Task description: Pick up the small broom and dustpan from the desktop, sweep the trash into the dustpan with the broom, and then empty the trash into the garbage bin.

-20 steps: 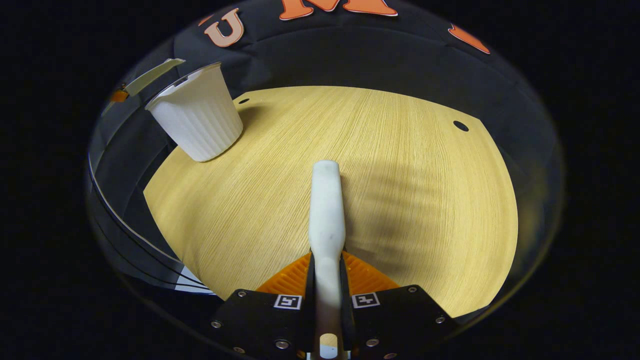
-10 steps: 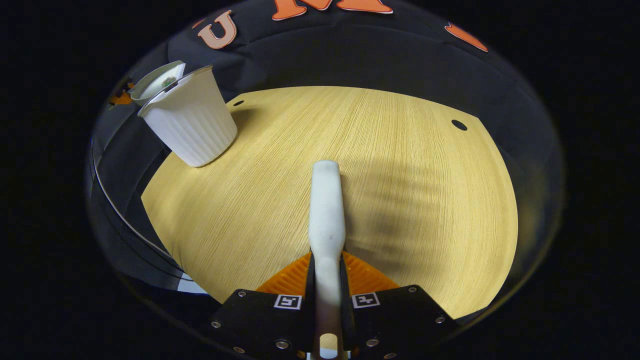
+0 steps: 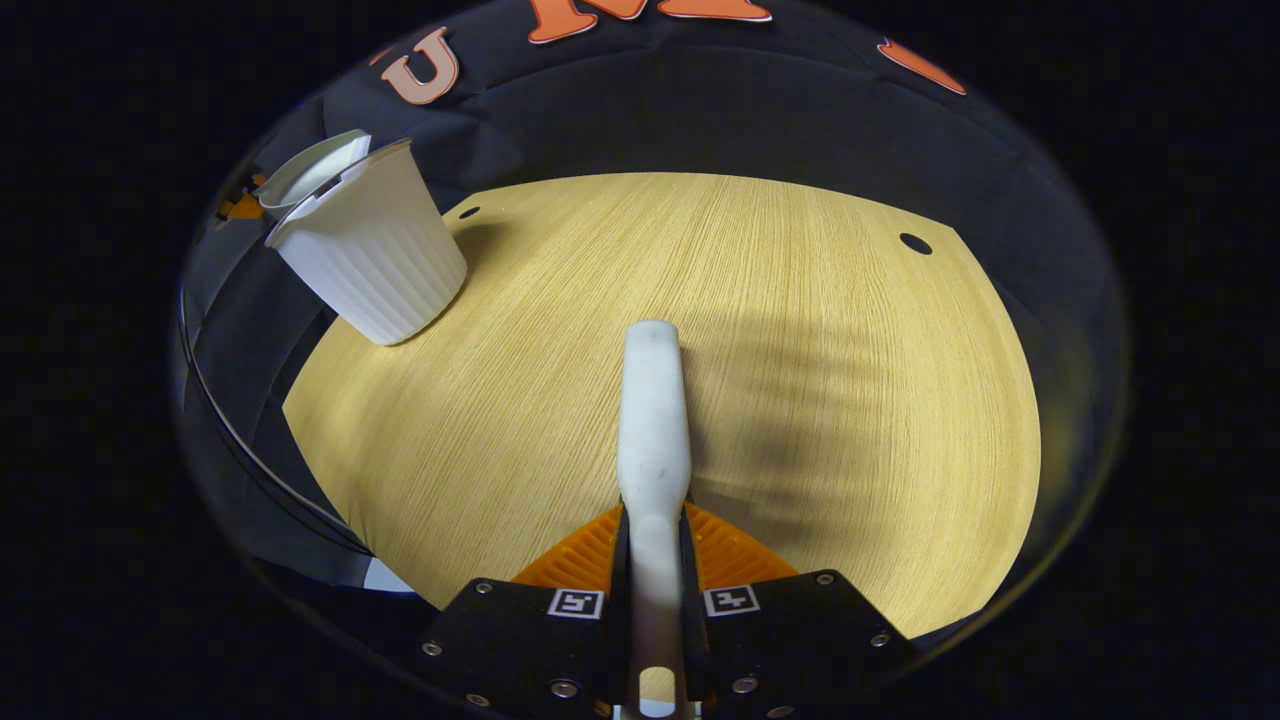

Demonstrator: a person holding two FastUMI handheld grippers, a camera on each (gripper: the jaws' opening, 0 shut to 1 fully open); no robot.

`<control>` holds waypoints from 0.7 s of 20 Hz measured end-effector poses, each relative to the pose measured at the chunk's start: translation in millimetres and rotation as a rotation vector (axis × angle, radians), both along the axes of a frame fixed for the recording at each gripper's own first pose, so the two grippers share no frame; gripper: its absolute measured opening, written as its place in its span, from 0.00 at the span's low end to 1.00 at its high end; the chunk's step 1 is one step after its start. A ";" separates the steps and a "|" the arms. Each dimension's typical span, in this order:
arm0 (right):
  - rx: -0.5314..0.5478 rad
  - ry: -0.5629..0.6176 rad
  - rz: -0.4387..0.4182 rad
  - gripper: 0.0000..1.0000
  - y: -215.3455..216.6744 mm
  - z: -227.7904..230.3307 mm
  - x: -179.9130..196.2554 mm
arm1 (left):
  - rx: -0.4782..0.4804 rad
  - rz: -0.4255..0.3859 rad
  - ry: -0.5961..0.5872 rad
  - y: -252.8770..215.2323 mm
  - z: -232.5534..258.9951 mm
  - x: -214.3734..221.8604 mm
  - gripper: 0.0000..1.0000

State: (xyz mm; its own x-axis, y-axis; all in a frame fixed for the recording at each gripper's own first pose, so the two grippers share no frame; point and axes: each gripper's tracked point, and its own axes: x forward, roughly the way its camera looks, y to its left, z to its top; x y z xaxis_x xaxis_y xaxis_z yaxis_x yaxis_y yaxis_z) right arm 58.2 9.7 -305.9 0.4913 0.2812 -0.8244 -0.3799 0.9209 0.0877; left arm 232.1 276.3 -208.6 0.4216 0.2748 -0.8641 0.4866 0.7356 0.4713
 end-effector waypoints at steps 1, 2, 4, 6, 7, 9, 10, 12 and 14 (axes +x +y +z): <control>-0.001 0.003 -0.003 0.22 -1.5 0.1 0.2 | -0.029 0.020 -0.040 -3.5 -0.7 2.6 0.31; -0.003 0.007 -0.005 0.21 -0.6 0.2 -0.1 | -0.062 0.046 -0.073 -7.1 -2.8 2.4 0.31; -0.004 0.015 -0.004 0.22 0.8 -0.3 -1.7 | -0.175 0.104 -0.121 -25.5 -7.2 4.8 0.31; -0.009 0.014 0.000 0.22 0.8 0.6 -2.7 | -0.302 0.130 -0.155 -56.0 -8.8 3.0 0.30; -0.014 0.012 0.005 0.22 0.7 1.6 -2.4 | -0.339 0.123 -0.174 -70.4 -5.7 3.0 0.31; -0.021 0.005 0.011 0.22 0.5 3.8 -3.2 | -0.404 0.090 -0.237 -101.9 11.4 12.1 0.31; -0.017 0.001 0.008 0.22 1.4 7.5 -4.9 | -0.444 0.068 -0.265 -121.1 20.1 11.2 0.30; -0.009 -0.009 0.001 0.22 1.3 11.7 -7.5 | -0.522 0.017 -0.276 -160.2 27.6 5.2 0.31; -0.005 -0.020 -0.006 0.22 -4.0 16.3 -8.0 | -0.581 -0.029 -0.273 -191.9 33.9 0.1 0.30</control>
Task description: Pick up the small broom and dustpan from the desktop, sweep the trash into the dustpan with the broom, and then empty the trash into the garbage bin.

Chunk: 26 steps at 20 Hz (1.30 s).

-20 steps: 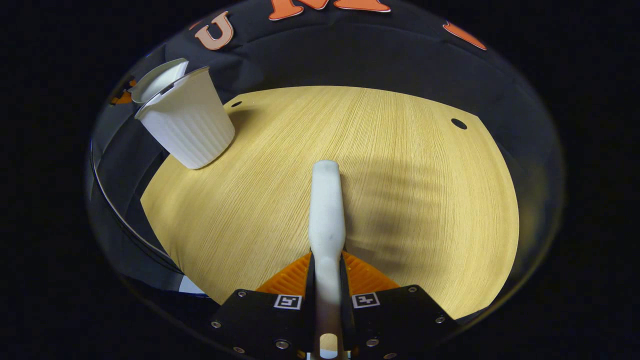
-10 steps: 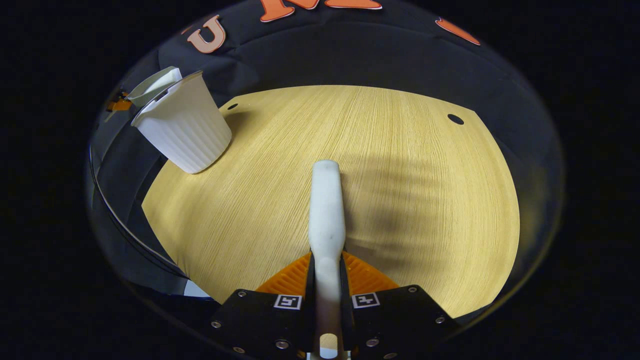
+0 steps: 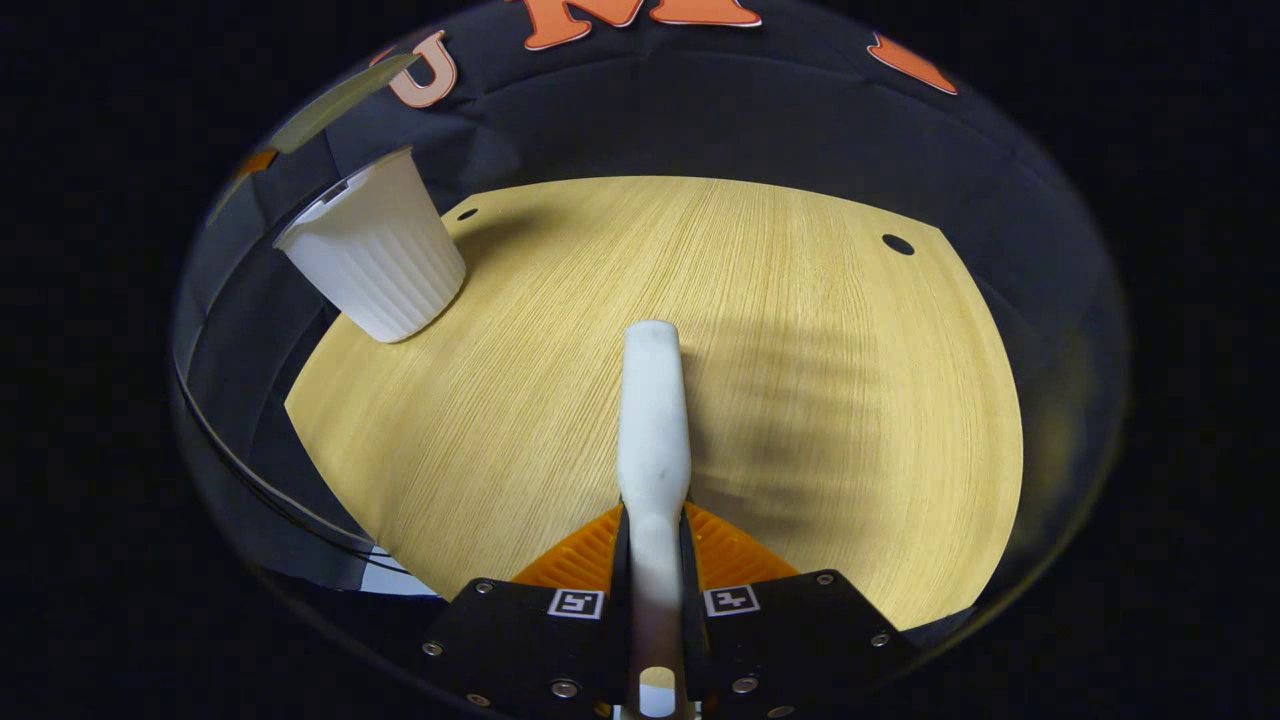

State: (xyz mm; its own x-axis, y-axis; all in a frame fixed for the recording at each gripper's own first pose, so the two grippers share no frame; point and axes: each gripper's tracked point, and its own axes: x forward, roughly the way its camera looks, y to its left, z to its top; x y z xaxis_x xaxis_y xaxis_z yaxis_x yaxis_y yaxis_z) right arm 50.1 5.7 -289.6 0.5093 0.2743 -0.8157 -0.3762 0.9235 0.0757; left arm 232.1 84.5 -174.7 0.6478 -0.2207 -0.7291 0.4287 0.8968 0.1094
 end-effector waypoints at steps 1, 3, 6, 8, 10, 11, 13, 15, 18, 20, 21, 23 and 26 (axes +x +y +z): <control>0.004 -0.005 -0.007 0.22 -2.0 2.6 0.2 | -0.026 -0.015 -0.007 -14.1 1.7 -1.8 0.30; 0.013 -0.016 -0.025 0.22 -3.8 6.3 -0.4 | -0.073 -0.026 -0.010 -35.6 -5.7 -2.4 0.30; 0.036 -0.018 -0.073 0.22 -10.4 8.3 -0.8 | -0.106 -0.028 0.015 -56.6 -25.5 -13.0 0.30; 0.021 -0.025 -0.094 0.21 -16.1 9.2 0.2 | -0.116 -0.025 0.053 -70.2 -42.4 -25.8 0.30; -0.019 -0.040 -0.115 0.22 -21.0 7.4 1.6 | -0.156 0.027 0.089 -90.0 -67.6 -33.5 0.31; -0.033 -0.047 -0.128 0.22 -24.1 6.1 3.0 | -0.162 0.056 0.117 -96.6 -85.5 -37.4 0.31; -0.043 -0.056 -0.159 0.22 -27.8 0.5 3.3 | -0.186 0.120 0.177 -108.3 -128.6 -40.9 0.31; -0.054 -0.062 -0.180 0.22 -27.8 -3.8 2.8 | -0.194 0.195 0.229 -116.2 -169.3 -39.8 0.31; -0.069 -0.065 -0.196 0.22 -22.0 -15.0 3.6 | -0.142 0.256 0.253 -109.1 -213.1 -32.6 0.31; -0.072 -0.060 -0.199 0.22 -19.7 -22.0 1.3 | -0.147 0.282 0.242 -112.6 -234.5 -26.6 0.31; -0.077 -0.057 -0.205 0.22 -19.5 -23.7 1.7 | -0.158 0.292 0.259 -114.5 -242.2 -25.8 0.31; -0.081 -0.073 -0.223 0.22 -15.0 -22.7 2.5 | -0.164 0.318 0.295 -115.2 -253.2 -24.3 0.31; -0.093 -0.079 -0.235 0.22 -9.9 -27.1 8.6 | -0.117 0.344 0.309 -113.5 -259.0 -26.9 0.31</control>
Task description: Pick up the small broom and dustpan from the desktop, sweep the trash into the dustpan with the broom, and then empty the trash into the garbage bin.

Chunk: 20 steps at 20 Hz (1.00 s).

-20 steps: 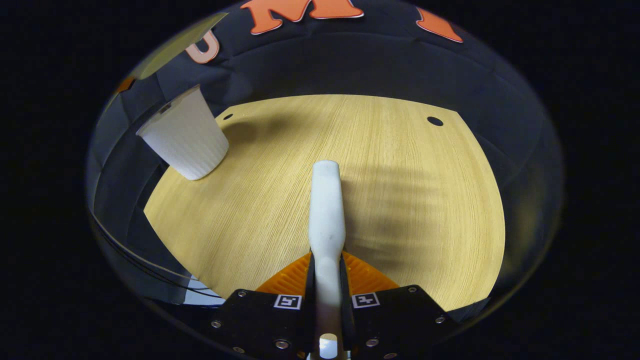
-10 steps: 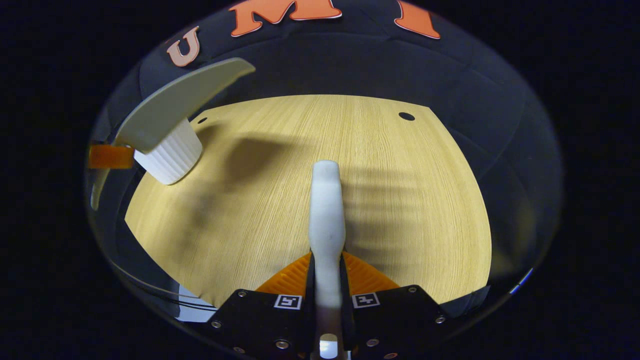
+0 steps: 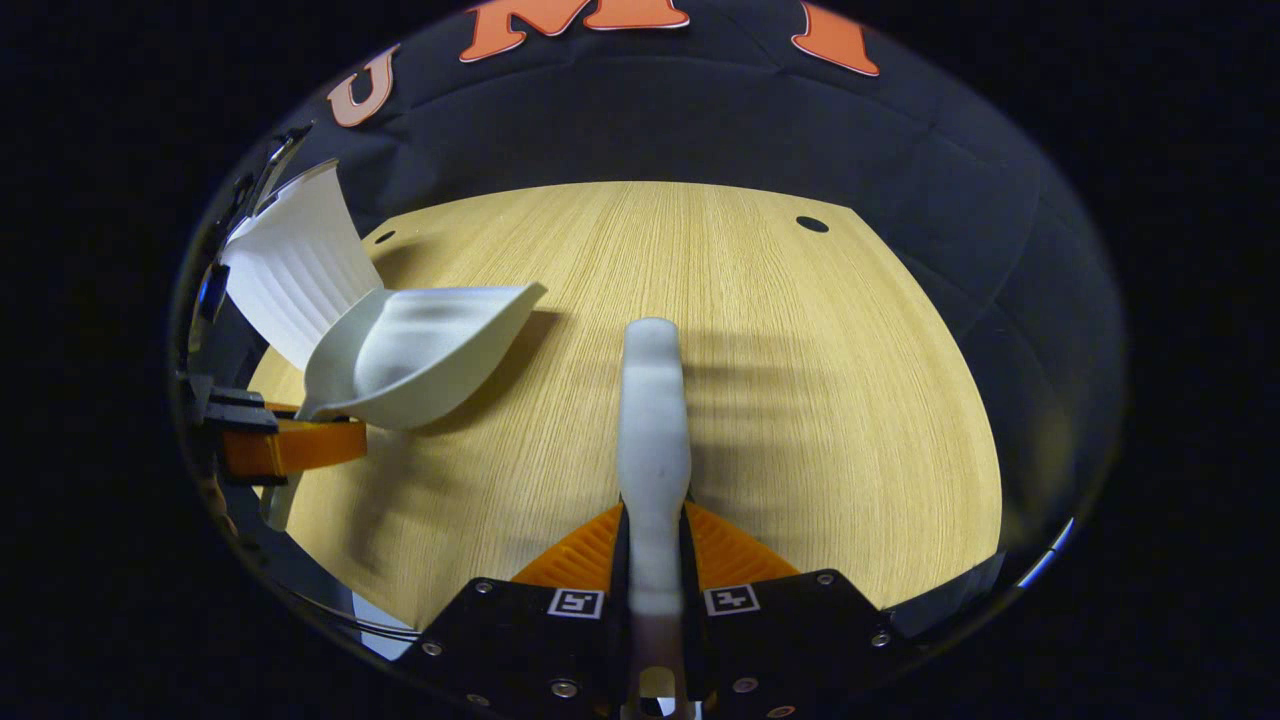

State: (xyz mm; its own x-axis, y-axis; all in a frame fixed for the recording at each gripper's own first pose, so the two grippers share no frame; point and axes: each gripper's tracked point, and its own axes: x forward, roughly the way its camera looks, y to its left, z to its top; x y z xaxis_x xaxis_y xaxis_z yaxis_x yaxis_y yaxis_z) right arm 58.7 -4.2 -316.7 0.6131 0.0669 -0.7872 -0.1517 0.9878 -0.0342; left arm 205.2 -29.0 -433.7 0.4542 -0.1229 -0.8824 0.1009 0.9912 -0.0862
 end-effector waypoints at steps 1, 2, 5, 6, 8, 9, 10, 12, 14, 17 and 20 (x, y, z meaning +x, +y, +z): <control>-0.001 0.002 -0.005 0.22 0.4 1.0 1.6 | 0.010 -0.001 0.003 -0.7 -1.8 -0.6 0.31; 0.000 0.005 -0.013 0.31 0.0 -0.7 2.0 | 0.016 -0.005 0.009 -0.3 -1.2 -1.0 0.31; -0.002 0.026 -0.026 0.23 5.4 -10.2 3.2 | 0.013 -0.003 0.041 -0.4 -6.5 -3.7 0.31; 0.004 0.035 -0.031 0.24 7.1 -14.9 2.1 | 0.006 0.005 0.053 -0.3 -7.4 -4.0 0.31; 0.024 0.047 -0.045 0.25 8.0 -18.6 -0.2 | 0.015 0.015 0.053 2.9 -5.2 -1.2 0.31; 0.037 0.052 -0.043 0.26 9.1 -19.0 0.0 | 0.025 0.009 0.055 5.4 -3.2 0.5 0.32; 0.038 0.056 -0.042 0.31 8.7 -19.4 0.7 | 0.022 0.009 0.057 6.5 -0.8 2.5 0.33; 0.046 0.071 -0.032 0.36 9.0 -20.5 -1.3 | 0.021 0.006 0.057 9.3 4.6 8.1 0.34; 0.044 0.080 -0.027 0.44 10.7 -23.3 -1.4 | 0.021 0.003 0.057 12.2 11.2 14.4 0.36; 0.048 0.090 -0.024 0.49 17.4 -26.4 -0.5 | 0.025 -0.015 0.060 12.9 14.3 12.4 0.39; 0.043 0.090 -0.024 0.81 17.6 -28.1 -0.2 | 0.044 -0.014 0.051 15.0 16.7 18.0 0.66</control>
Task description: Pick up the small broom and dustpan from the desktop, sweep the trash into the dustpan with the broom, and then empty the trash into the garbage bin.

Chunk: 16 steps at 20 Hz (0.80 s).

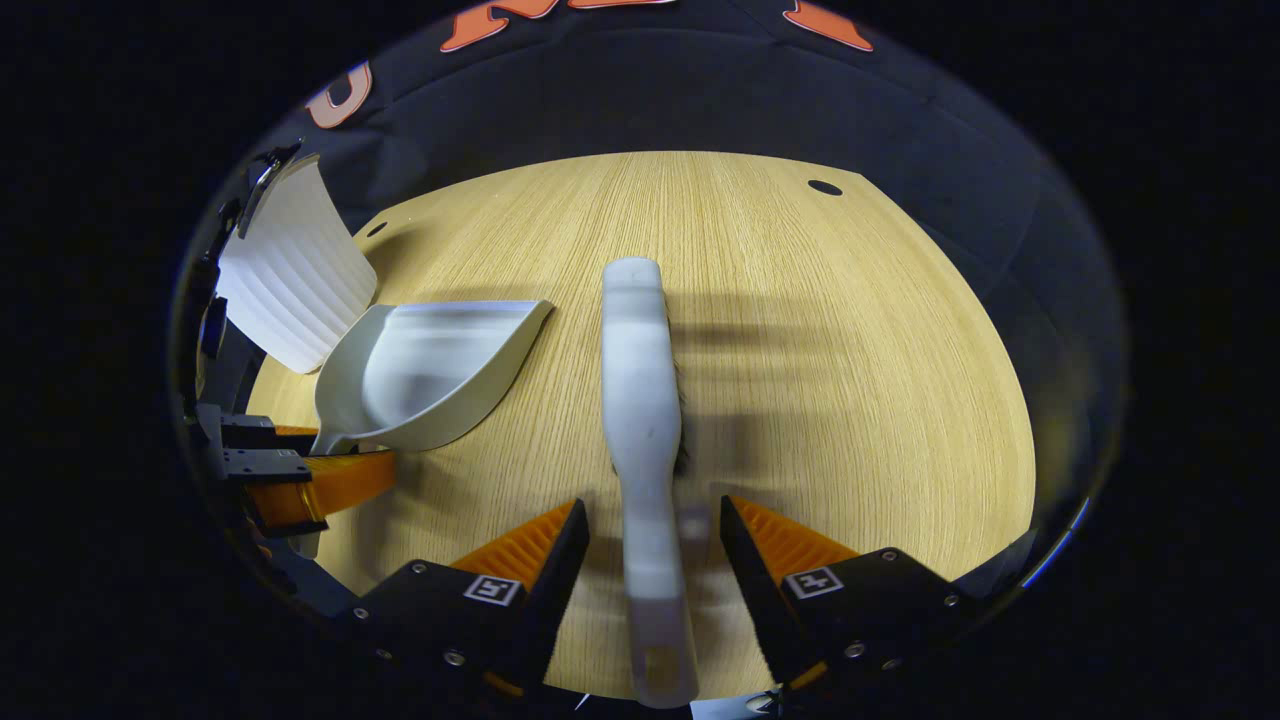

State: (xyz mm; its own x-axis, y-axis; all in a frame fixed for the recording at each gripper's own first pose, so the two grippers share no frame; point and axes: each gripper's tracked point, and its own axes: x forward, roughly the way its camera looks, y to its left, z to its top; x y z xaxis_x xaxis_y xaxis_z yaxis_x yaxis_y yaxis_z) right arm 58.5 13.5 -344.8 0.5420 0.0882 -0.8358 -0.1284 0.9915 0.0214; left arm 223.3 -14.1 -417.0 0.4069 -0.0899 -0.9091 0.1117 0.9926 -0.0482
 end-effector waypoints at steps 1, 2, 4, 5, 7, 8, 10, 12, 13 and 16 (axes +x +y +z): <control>0.001 -0.001 -0.002 0.84 0.9 -0.2 0.7 | -0.001 -0.003 0.002 -0.8 -0.3 1.0 0.83; 0.002 -0.002 -0.007 0.90 0.5 0.9 1.1 | 0.005 0.003 0.004 1.1 -0.7 0.4 1.00; 0.006 -0.019 -0.022 0.95 -5.3 3.1 4.7 | 0.014 0.015 -0.012 5.2 0.9 2.6 1.00; 0.015 -0.025 -0.028 0.95 -5.7 6.0 5.8 | 0.019 0.013 -0.024 8.2 5.5 1.6 1.00; 0.042 -0.049 -0.035 0.95 -5.9 19.4 6.9 | 0.024 0.009 -0.058 11.6 20.8 -0.2 1.00; 0.047 -0.072 -0.038 0.95 -7.0 29.1 8.2 | 0.017 0.003 -0.090 13.3 33.1 -0.7 1.00; 0.059 -0.145 -0.038 0.95 -6.7 59.4 13.1 | 0.024 0.001 -0.159 19.7 63.9 -4.2 1.00; 0.067 -0.265 -0.034 0.95 -5.8 105.1 24.4 | 0.028 -0.003 -0.265 25.9 106.4 0.9 1.00; 0.074 -0.337 -0.026 0.95 -3.3 132.1 27.6 | 0.025 -0.004 -0.326 27.9 130.8 5.6 1.00; 0.104 -0.561 -0.003 0.95 10.9 216.2 34.6 | 0.010 0.003 -0.537 18.6 191.4 -2.4 1.00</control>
State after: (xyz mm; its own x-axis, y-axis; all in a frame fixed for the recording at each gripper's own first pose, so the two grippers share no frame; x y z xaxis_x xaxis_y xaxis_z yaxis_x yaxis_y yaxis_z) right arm 93.1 24.4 -128.6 0.9006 0.1525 -0.4070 -0.1454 0.9882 0.0485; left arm 220.9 4.5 -225.7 0.8149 -0.0804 -0.5741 0.1150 0.9931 0.0243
